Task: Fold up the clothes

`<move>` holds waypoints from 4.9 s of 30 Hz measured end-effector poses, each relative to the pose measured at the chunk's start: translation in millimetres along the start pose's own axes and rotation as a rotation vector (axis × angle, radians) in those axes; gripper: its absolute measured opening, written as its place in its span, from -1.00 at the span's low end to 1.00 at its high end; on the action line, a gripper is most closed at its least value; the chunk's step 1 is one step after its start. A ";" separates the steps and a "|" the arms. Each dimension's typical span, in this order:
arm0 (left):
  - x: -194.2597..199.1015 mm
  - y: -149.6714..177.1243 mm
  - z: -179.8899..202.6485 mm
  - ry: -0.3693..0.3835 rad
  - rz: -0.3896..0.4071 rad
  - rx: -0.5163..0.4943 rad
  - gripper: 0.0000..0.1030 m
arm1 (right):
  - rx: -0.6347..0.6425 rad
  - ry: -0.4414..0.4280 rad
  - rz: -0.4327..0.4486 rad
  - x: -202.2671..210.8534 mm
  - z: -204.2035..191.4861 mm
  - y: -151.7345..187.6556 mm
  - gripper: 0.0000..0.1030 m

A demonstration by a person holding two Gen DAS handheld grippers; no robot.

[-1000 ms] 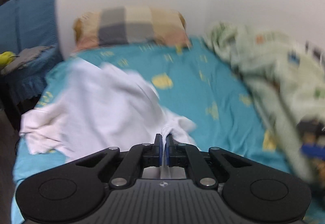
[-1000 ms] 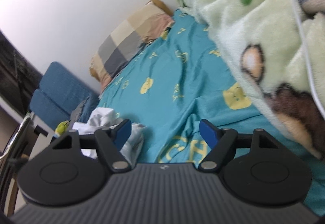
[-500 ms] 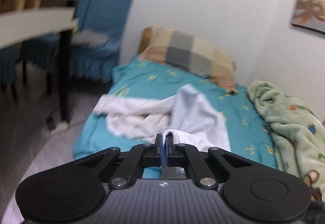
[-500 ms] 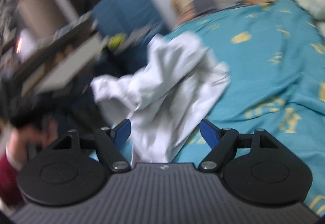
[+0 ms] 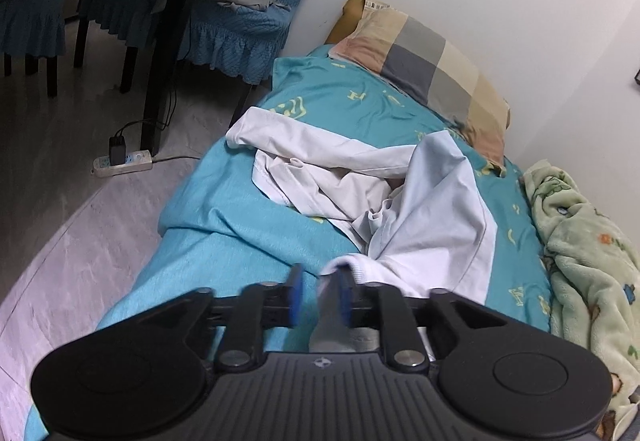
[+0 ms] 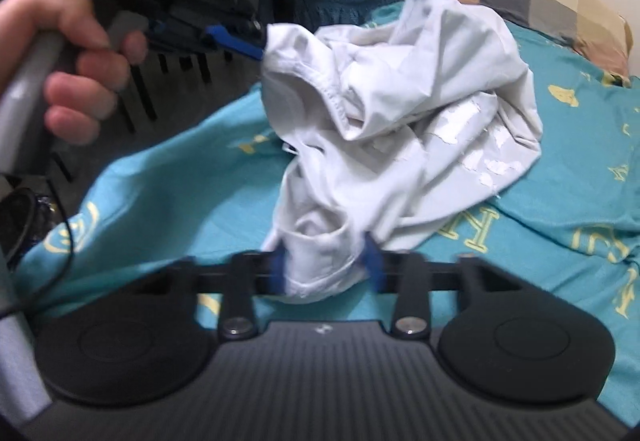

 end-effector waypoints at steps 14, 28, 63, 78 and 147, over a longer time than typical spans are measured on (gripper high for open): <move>24.0 51.9 76.2 -0.063 0.012 -0.614 0.31 | -0.201 0.002 0.035 25.2 26.1 -11.8 -0.69; -23.9 24.6 49.8 -0.072 0.034 -0.262 -0.68 | -0.249 0.012 0.015 30.1 34.5 -8.0 -0.70; 416.3 -50.5 179.4 0.540 0.371 -0.020 -0.80 | 0.003 0.281 0.832 438.5 27.2 -167.9 -0.76; 103.5 47.4 79.6 0.303 0.075 -0.121 -0.72 | -0.331 0.055 0.429 185.4 116.1 -64.4 -0.76; 19.4 36.3 121.8 0.046 0.395 -0.838 -0.80 | -0.374 0.052 0.388 133.2 131.2 -36.3 -0.76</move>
Point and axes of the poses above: each gripper's, at about its wrist camera, not at the fingertips, and x roughly against the way its jaws point, z to its right, y to its underside, the point moved 5 cm from there along -x, roughly the way its jaws point, and after that the axes turned 3 degrees about x, right-handed, at the moved point
